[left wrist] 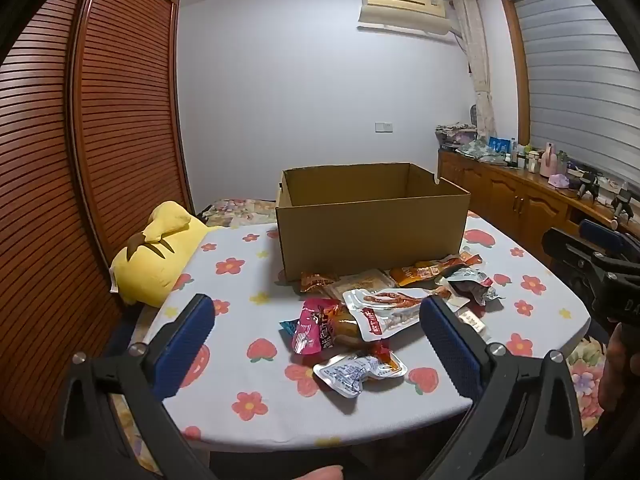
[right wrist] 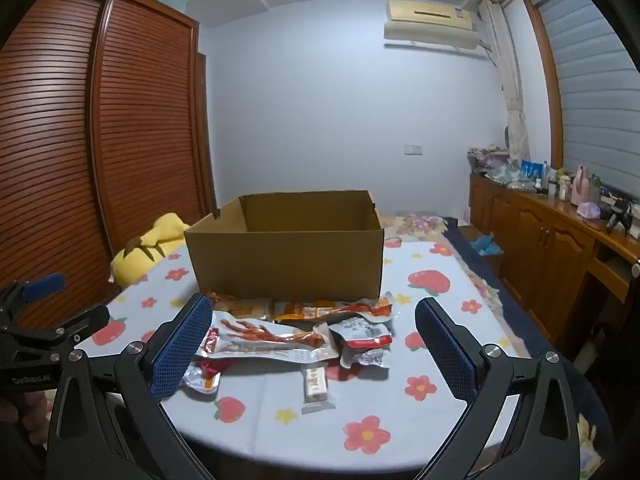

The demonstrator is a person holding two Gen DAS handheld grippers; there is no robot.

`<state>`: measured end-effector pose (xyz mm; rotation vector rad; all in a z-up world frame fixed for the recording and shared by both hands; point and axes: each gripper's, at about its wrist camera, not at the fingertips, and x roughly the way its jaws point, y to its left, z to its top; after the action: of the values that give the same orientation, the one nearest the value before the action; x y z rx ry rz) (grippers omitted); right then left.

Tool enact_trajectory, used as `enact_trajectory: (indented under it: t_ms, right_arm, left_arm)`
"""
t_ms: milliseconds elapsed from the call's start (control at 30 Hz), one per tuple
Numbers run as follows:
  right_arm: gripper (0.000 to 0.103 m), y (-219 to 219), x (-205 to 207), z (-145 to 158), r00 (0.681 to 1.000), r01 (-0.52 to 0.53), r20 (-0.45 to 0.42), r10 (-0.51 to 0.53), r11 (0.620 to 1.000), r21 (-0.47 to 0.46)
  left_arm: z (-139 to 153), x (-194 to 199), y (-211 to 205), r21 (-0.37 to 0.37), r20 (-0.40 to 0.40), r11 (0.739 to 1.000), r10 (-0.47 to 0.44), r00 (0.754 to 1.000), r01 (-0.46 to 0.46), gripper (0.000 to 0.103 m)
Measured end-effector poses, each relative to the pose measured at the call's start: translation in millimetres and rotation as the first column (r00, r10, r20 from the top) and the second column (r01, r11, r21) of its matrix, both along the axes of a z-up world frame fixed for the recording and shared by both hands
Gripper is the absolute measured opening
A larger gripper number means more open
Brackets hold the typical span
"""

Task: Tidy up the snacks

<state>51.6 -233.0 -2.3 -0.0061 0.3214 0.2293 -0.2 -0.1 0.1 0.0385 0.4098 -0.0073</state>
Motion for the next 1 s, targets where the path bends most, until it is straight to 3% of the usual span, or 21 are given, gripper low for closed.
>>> enact_trajectory:
  t_ms: [1000]
  right_arm:
    - [0.103,-2.0,-2.0,-4.4,1.0,0.009,-0.01,-0.009,1.0,-0.005]
  left_arm:
    - [14.6,-7.7,3.2,-0.004,0.021,1.0,-0.002,1.0,0.002,0.103]
